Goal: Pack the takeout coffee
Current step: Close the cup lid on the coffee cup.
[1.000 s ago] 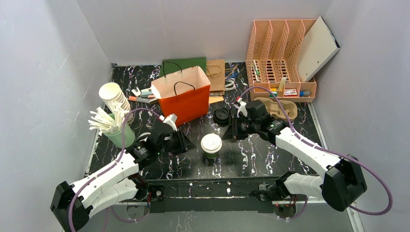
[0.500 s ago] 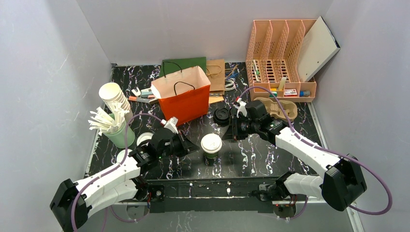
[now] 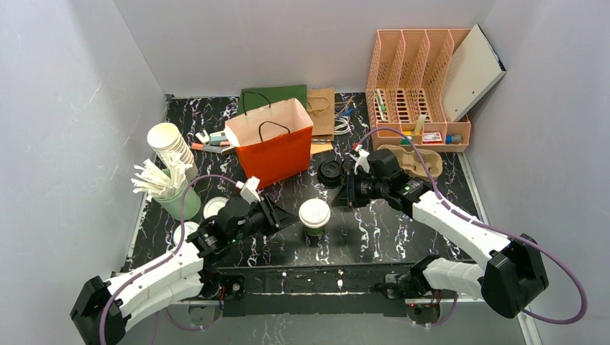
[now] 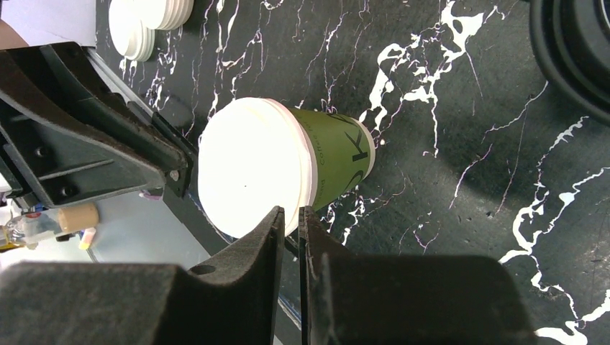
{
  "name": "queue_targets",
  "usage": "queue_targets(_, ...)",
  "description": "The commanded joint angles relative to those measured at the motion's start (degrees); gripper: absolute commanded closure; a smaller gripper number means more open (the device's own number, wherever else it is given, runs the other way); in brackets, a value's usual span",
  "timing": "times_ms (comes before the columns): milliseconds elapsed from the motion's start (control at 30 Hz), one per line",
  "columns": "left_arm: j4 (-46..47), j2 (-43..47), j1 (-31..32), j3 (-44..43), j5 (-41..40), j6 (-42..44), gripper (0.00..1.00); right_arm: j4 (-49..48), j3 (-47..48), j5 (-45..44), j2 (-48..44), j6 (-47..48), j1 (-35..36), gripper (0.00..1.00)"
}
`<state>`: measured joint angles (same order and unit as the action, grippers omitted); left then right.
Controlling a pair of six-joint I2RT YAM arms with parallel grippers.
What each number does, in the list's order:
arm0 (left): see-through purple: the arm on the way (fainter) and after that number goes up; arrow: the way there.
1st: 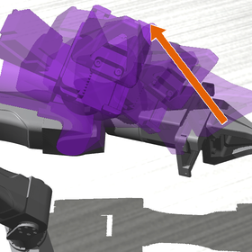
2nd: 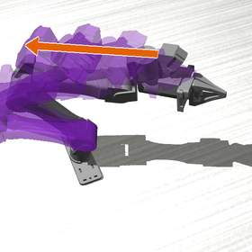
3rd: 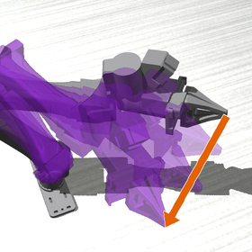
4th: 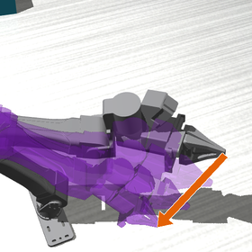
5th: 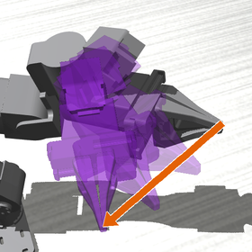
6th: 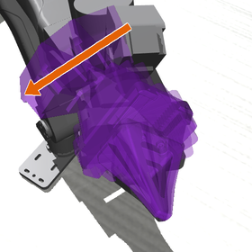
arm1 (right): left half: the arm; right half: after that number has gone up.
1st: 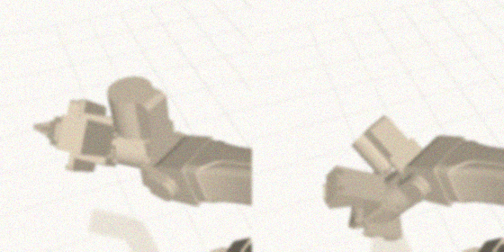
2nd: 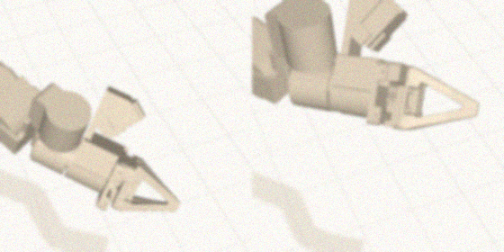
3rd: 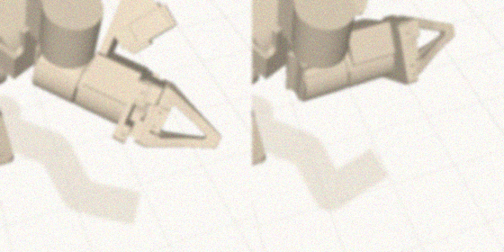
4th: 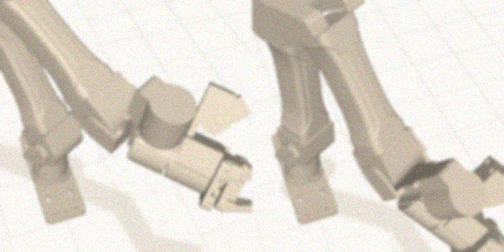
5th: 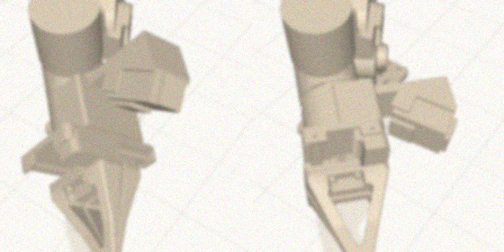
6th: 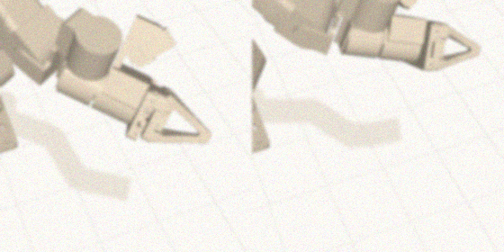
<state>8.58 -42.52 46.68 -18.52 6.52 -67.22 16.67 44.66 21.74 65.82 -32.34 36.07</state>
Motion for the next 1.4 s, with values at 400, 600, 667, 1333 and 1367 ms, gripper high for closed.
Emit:
queue_targets(400,6.7,-4.2,0.3,0.8,0.2,0.2,0.78,0.6,0.7,0.4,0.1,0.6,-0.1,0.79)
queue_targets(600,9.1,-6.2,0.3,1.5,0.5,-0.2,0.82,0.5,0.5,0.8,0.6,0.8,-0.1,0.79)
queue_targets(667,9.0,-6.5,0.3,1.5,0.4,0.0,0.85,0.4,0.4,0.9,0.6,0.8,-0.1,0.79)
queue_targets(1333,8.9,-10.8,0.3,0.8,0.7,1.2,0.85,-2.4,-1.3,3.1,2.6,0.8,-0.1,0.79)
queue_targets(1367,8.3,-10.7,0.3,0.5,0.4,1.5,0.85,-2.5,-1.3,3.1,2.6,0.8,-0.1,0.79)
